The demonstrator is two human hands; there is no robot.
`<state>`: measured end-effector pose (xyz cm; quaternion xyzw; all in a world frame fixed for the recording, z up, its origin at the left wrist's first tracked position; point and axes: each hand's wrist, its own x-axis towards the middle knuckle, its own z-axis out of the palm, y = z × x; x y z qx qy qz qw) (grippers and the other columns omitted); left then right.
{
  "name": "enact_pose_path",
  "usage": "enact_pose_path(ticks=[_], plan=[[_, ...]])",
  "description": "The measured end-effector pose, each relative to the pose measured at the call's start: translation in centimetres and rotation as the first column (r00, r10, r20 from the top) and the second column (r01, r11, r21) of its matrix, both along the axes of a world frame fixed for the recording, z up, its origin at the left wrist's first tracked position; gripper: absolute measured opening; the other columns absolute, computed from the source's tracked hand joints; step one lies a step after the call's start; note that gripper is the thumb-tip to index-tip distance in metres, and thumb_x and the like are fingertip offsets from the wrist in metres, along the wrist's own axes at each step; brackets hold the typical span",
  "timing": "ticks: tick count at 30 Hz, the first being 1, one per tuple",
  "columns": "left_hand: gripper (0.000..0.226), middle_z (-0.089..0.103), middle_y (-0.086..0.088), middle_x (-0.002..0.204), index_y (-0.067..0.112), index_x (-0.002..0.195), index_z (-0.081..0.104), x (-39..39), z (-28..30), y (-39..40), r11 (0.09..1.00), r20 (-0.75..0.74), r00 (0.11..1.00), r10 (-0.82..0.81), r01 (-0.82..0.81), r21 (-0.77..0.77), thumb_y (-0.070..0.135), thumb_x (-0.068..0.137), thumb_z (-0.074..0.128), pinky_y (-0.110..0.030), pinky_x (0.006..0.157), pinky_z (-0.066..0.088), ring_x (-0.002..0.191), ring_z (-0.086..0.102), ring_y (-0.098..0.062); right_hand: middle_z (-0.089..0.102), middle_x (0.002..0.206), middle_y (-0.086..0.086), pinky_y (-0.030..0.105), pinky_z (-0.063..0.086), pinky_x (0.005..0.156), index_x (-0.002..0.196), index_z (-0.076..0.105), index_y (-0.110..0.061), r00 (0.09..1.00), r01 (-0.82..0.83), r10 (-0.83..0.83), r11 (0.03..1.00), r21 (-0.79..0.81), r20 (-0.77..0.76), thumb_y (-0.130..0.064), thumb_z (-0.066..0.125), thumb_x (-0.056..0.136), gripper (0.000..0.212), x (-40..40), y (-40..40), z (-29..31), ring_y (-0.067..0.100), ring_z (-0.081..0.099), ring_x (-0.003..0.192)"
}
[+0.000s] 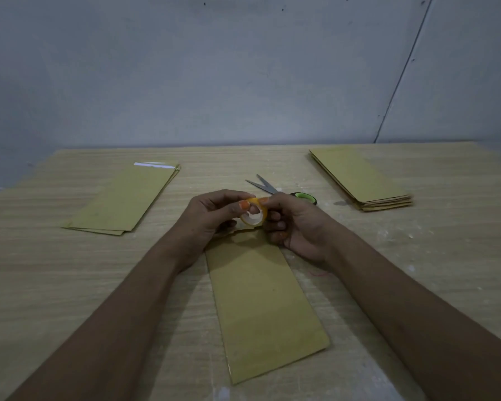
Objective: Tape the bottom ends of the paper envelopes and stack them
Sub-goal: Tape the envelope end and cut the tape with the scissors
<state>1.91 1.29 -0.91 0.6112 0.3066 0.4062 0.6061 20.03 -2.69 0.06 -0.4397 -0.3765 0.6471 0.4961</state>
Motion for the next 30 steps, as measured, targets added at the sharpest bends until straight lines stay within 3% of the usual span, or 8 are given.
enact_pose_path(ticks=[2, 6, 10, 16, 18, 21, 27, 30], plan=[[0.019, 0.073, -0.005, 0.094, 0.025, 0.093, 0.079, 0.08, -0.04, 0.07, 1.0, 0.011, 1.0, -0.002, 0.002, -0.014, 0.03, 0.076, 0.077, -0.03, 0.08, 0.043, 0.094, 0.056, -0.022, 0.036, 0.061, -0.005, 0.02, 0.019, 0.05, 0.077, 0.06, -0.016, 1.0, -0.014, 0.014, 1.0, 0.005, -0.022, -0.016, 0.063, 0.079, 0.004, 0.01, 0.05, -0.01, 0.007, 0.026, 0.054], [0.014, 0.072, -0.005, 0.093, 0.024, 0.091, 0.078, 0.14, -0.16, 0.26, 1.0, 0.02, 1.0, 0.018, -0.018, -0.023, 0.026, 0.077, 0.079, -0.032, 0.079, 0.042, 0.093, 0.054, -0.024, 0.036, 0.06, -0.005, 0.021, 0.017, 0.052, 0.063, 0.068, -0.018, 0.999, -0.033, 0.034, 0.999, 0.017, -0.033, -0.02, 0.064, 0.073, 0.011, 0.03, 0.08, 0.1, 0.007, 0.024, 0.055], [0.018, 0.072, -0.007, 0.089, 0.024, 0.089, 0.078, 0.08, -0.12, 0.14, 1.0, 0.022, 1.0, -0.004, 0.004, -0.007, 0.028, 0.071, 0.079, -0.028, 0.075, 0.042, 0.091, 0.051, -0.026, 0.035, 0.061, -0.004, 0.021, 0.019, 0.05, 0.061, 0.062, -0.02, 1.0, -0.011, 0.011, 1.0, -0.01, -0.001, -0.012, 0.058, 0.089, 0.029, -0.06, 0.29, -0.2, 0.007, 0.025, 0.054], [0.014, 0.072, -0.003, 0.092, 0.024, 0.088, 0.077, 0.19, -0.12, 0.25, 1.0, 0.029, 1.0, 0.006, -0.005, -0.008, 0.027, 0.075, 0.08, -0.028, 0.078, 0.044, 0.091, 0.058, -0.017, 0.039, 0.059, -0.004, 0.021, 0.017, 0.052, 0.057, 0.068, -0.02, 0.996, -0.03, 0.031, 0.999, 0.014, -0.083, -0.018, 0.064, 0.074, 0.017, 0.07, 0.27, -0.02, 0.007, 0.027, 0.052], [0.014, 0.073, -0.005, 0.092, 0.025, 0.087, 0.077, 0.12, -0.19, 0.36, 1.0, 0.019, 1.0, 0.001, -0.001, -0.001, 0.028, 0.073, 0.08, -0.031, 0.08, 0.044, 0.092, 0.057, -0.021, 0.038, 0.06, -0.004, 0.021, 0.017, 0.051, 0.059, 0.067, -0.02, 0.998, -0.032, 0.032, 0.999, 0.007, -0.056, -0.015, 0.062, 0.079, 0.021, 0.08, 0.29, -0.15, 0.007, 0.027, 0.052], [0.015, 0.073, -0.006, 0.091, 0.025, 0.087, 0.077, 0.08, -0.26, 0.35, 1.0, 0.013, 1.0, -0.015, 0.015, 0.0, 0.029, 0.072, 0.078, -0.031, 0.078, 0.042, 0.092, 0.054, -0.025, 0.037, 0.061, -0.003, 0.021, 0.019, 0.05, 0.067, 0.057, -0.018, 1.0, -0.017, 0.017, 1.0, -0.011, -0.015, -0.011, 0.058, 0.088, 0.022, -0.06, 0.37, -0.25, 0.007, 0.027, 0.052], [0.008, 0.071, -0.003, 0.09, 0.024, 0.083, 0.075, 0.32, -0.15, 0.38, 1.0, 0.021, 1.0, 0.005, -0.005, -0.016, 0.026, 0.076, 0.072, -0.028, 0.077, 0.043, 0.09, 0.055, -0.018, 0.039, 0.06, -0.004, 0.019, 0.022, 0.046, 0.081, 0.052, -0.014, 0.993, -0.026, 0.025, 1.0, -0.005, -0.113, -0.019, 0.063, 0.072, 0.016, 0.24, 0.63, -0.3, 0.007, 0.027, 0.05], [0.006, 0.072, -0.001, 0.086, 0.026, 0.08, 0.075, 0.24, -0.25, 0.48, 1.0, 0.035, 0.999, 0.003, -0.003, -0.005, 0.024, 0.076, 0.071, -0.029, 0.078, 0.044, 0.089, 0.056, -0.02, 0.039, 0.06, -0.003, 0.02, 0.02, 0.049, 0.069, 0.061, -0.017, 0.998, -0.043, 0.043, 0.999, 0.009, -0.042, -0.018, 0.064, 0.073, 0.005, 0.06, 0.6, -0.3, 0.007, 0.027, 0.05]])
